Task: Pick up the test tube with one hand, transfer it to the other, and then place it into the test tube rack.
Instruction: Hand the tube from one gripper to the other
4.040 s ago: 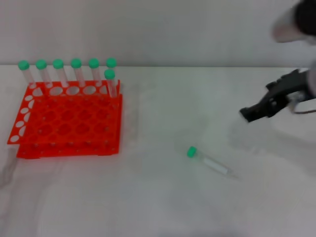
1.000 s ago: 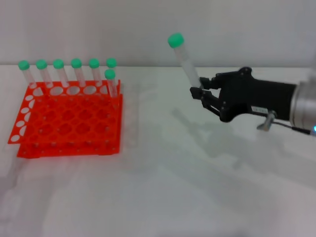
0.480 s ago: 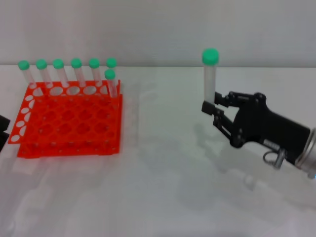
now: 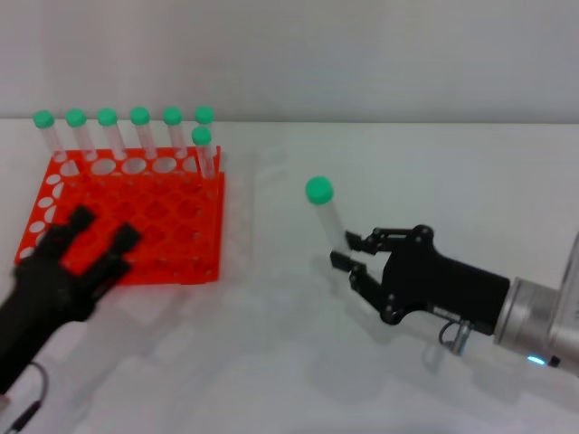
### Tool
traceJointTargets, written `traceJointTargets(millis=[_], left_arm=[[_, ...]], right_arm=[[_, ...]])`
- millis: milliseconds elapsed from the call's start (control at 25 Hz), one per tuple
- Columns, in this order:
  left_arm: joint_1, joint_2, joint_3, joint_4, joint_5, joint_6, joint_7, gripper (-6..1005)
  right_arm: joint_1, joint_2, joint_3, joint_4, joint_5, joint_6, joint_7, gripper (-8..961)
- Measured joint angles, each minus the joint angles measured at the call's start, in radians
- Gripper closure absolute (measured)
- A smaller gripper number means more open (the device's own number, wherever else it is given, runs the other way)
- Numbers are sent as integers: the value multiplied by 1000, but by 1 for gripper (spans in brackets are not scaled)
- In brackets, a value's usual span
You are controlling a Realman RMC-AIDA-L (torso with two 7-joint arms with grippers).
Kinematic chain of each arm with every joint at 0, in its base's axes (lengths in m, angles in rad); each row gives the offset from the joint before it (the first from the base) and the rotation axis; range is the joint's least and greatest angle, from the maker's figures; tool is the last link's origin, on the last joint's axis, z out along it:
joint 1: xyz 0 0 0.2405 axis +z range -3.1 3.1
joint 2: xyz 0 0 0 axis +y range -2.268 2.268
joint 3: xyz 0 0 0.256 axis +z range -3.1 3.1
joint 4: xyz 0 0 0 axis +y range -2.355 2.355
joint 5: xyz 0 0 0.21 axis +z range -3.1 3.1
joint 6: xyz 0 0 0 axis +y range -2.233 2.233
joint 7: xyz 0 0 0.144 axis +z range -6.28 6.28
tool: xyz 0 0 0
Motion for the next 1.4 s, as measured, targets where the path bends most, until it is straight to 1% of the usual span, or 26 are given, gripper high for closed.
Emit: traceJointTargets(millis=[280,400,600,840,1080,1400], left_arm=[[-79,-1,0,1,184,-1,20,121],[-104,-6,0,-1,237,5,69,122],[-115,-13,0,-26,251,27,138,122],[-129,-13,0,-64,270,86,159,123],[-163,-13,3,-110,334,166,161,124],[-166,-14,6,-132,354,180,212,126]], right_arm=[[14,0,-70,1,3,-54,9,677],[16,0,-88,1,4,-77,22,672],[13,0,-119,-2,4,-72,41,664],[5,0,-150,-9,5,-66,42,654],[2,0,-153,-9,6,-48,43,644],[1,0,-153,-8,3,-43,48,631]])
